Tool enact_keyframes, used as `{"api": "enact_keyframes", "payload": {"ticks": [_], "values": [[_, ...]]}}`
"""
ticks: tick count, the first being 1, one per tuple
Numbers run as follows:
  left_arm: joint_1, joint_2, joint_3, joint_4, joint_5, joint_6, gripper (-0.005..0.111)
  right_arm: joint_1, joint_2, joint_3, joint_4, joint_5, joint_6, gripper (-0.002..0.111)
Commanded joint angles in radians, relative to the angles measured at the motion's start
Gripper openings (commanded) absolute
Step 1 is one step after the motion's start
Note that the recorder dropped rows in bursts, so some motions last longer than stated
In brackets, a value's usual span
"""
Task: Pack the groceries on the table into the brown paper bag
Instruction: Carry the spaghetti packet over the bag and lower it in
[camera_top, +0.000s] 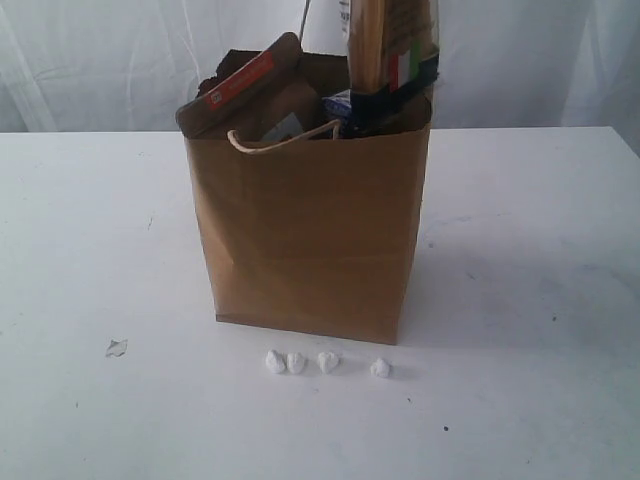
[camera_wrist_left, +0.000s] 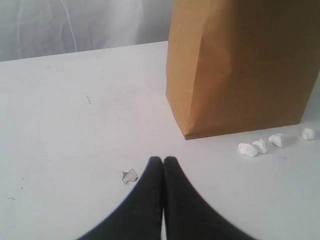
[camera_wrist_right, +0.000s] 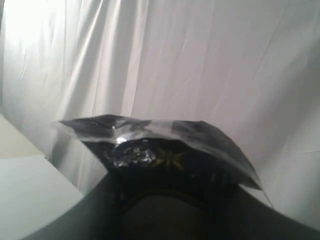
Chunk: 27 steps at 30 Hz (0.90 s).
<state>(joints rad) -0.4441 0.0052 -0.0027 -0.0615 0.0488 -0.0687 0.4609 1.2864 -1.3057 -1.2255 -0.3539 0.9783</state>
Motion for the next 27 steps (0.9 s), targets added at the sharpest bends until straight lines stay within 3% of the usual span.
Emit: {"api": "enact_keyframes", "payload": {"ticks": [1,11,27], "values": [[0.003,-0.005,0.003,-0.01,-0.003,-0.001,0.0,-0.004,-0.006,-0.019,-0.127,-0.054,0.104,0.0],[0.003,-0.005,0.003,-0.01,-0.003,-0.001,0.0,-0.004,0.024,-0.008,-0.163,-0.059,0.254,0.0],[0.003,-0.005,0.003,-0.01,-0.003,-0.001,0.0,-0.004,0.03,0.167,-0.115,0.008,0.256,0.0]]}}
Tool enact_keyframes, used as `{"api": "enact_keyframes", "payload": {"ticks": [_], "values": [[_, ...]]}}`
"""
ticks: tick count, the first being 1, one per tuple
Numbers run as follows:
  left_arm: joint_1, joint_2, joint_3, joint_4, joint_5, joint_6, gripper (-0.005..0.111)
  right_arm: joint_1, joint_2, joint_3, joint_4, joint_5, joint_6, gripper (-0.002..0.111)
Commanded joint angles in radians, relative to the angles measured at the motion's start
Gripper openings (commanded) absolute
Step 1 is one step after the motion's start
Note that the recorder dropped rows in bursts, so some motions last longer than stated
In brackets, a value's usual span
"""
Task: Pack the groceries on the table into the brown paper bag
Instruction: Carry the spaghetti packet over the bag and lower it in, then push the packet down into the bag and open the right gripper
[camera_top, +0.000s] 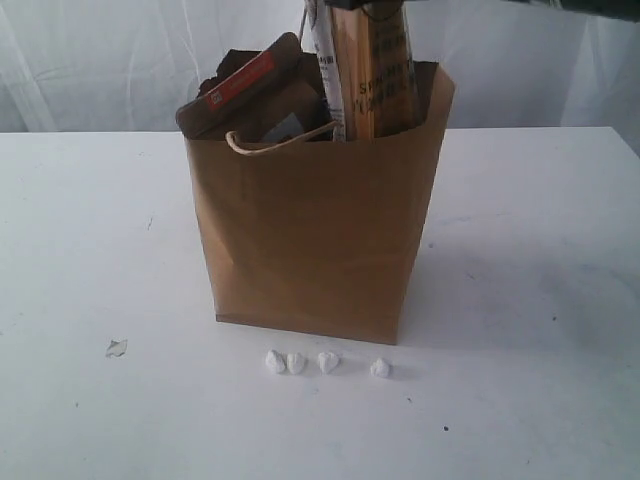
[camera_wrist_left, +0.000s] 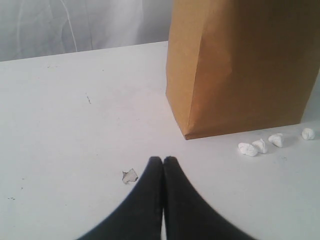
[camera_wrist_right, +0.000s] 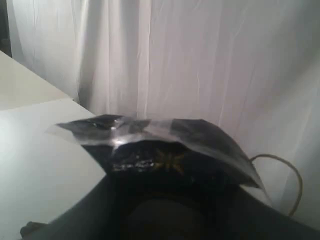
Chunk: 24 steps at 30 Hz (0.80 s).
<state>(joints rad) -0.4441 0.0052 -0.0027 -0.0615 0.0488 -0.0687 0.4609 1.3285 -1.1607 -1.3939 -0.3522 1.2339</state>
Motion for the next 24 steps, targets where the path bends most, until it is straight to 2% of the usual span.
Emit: {"api": "enact_keyframes", "payload": {"ticks": [1,24], "values": [[0.003,-0.005,0.003,-0.01,-0.003,-0.001,0.0,-0.004,-0.012,0.032,0.058,0.016,0.001,0.0],[0.003,-0.005,0.003,-0.01,-0.003,-0.001,0.0,-0.004,-0.01,0.184,0.103,0.062,0.001,0.0]]}}
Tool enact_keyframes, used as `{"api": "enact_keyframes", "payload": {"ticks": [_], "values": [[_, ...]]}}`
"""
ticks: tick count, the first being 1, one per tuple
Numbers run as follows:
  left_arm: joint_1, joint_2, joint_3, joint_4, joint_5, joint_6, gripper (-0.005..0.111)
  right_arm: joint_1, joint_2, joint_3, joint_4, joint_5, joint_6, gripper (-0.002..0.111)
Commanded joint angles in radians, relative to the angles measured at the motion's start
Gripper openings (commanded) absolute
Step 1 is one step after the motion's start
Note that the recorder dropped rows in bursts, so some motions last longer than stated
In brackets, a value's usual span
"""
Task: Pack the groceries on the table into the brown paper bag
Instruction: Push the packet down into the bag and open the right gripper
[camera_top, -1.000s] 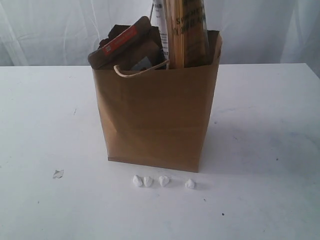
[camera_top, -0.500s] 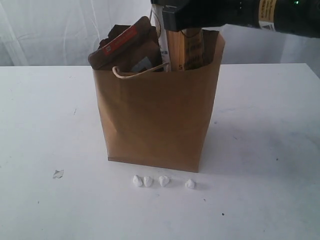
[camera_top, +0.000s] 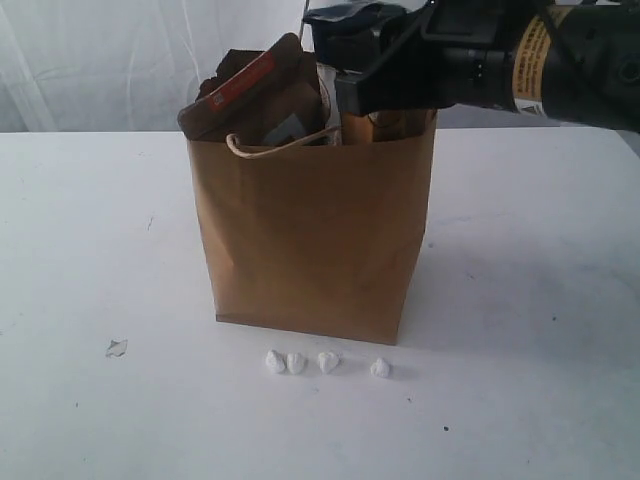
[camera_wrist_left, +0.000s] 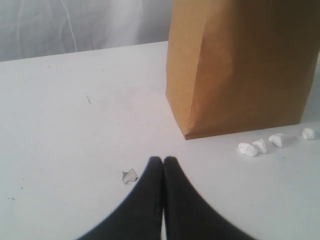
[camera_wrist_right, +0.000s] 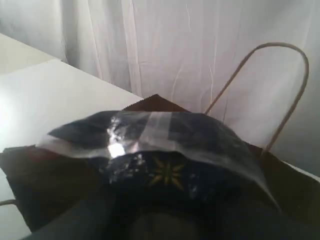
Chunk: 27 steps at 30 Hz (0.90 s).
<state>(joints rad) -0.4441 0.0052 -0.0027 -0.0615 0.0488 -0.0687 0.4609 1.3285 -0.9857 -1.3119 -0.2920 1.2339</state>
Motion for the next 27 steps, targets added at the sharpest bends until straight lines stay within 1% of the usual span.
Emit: {"api": "enact_keyframes", "payload": {"ticks": [1,10,17,19,21,23,25,27], "values": [[0.003,-0.005,0.003,-0.01,-0.003,-0.001,0.0,-0.004,-0.01,0.015,0.021,0.005,0.001,0.0],[0.003,-0.005,0.003,-0.01,-0.003,-0.001,0.0,-0.004,-0.01,0.068,0.03,0.025,0.001,0.0],[0.003,-0.005,0.003,-0.01,-0.003,-0.001,0.0,-0.004,-0.01,0.068,0.06,0.023,0.001,0.0],[0.003,-0.005,0.003,-0.01,-0.003,-0.001,0.0,-0.004,-0.012,0.061,0.081,0.025,0.001,0.002],[0.003,-0.005,0.003,-0.01,-0.003,-0.001,0.0,-0.004,-0.016,0.047,0.086,0.025,0.001,0.009],[0.003,-0.005,0.003,-0.01,-0.003,-0.001,0.0,-0.004,-0.023,0.03,0.088,0.025,0.001,0.023],[0.003,-0.005,0.003,-0.01,-0.003,-0.001,0.0,-0.004,-0.027,0.019,0.09,0.023,0.001,0.043],[0.003,-0.005,0.003,-0.01,-0.003,-0.001,0.0,-0.004,-0.031,0.018,0.09,0.026,0.001,0.06]]}}
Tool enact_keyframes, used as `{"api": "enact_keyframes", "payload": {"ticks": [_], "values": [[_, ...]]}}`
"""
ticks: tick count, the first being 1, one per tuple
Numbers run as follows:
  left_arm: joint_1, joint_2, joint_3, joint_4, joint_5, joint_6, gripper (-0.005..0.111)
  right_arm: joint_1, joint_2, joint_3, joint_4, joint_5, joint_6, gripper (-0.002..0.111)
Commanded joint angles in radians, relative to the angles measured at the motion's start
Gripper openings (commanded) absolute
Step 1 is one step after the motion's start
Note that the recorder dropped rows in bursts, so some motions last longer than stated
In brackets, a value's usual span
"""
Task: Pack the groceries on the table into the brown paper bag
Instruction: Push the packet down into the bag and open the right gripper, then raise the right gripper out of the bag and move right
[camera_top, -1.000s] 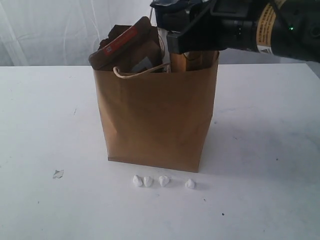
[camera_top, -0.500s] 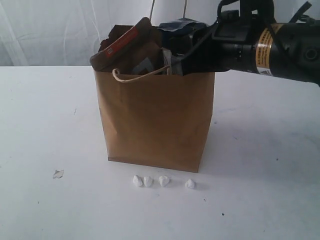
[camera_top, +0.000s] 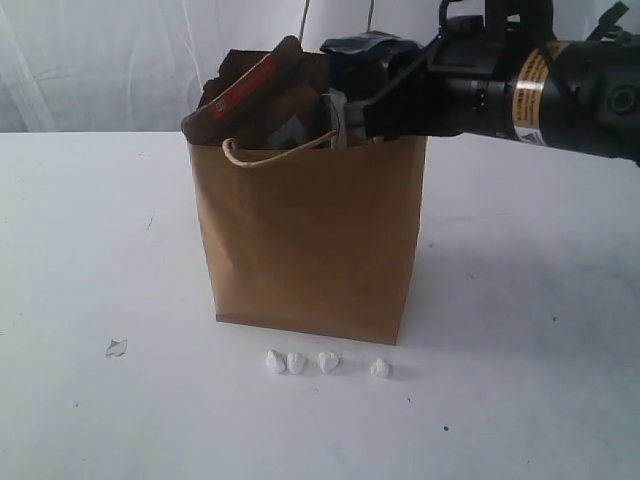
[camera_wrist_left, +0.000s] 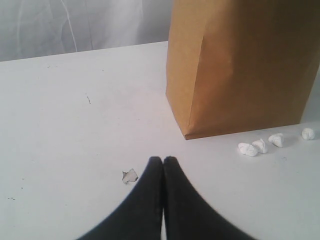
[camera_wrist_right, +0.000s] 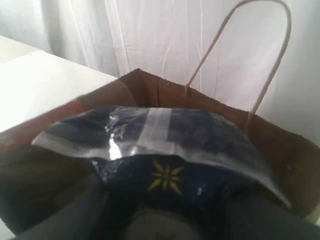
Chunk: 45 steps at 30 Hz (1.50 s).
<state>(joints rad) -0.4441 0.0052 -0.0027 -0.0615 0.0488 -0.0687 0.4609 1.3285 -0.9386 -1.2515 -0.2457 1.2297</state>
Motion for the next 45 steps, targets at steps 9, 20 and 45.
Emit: {"api": "enact_keyframes", "payload": {"ticks": [9,20,45], "values": [[0.003,-0.005,0.003,-0.01,-0.003,-0.001,0.0,-0.004,-0.044,-0.03,0.029,-0.011,0.005,0.068],[0.003,-0.005,0.003,-0.01,-0.003,-0.001,0.0,-0.004,-0.14,-0.03,0.032,0.076,0.005,0.065],[0.003,-0.005,0.003,-0.01,-0.003,-0.001,0.0,-0.002,-0.345,-0.007,1.337,1.173,-1.251,0.059]]}}
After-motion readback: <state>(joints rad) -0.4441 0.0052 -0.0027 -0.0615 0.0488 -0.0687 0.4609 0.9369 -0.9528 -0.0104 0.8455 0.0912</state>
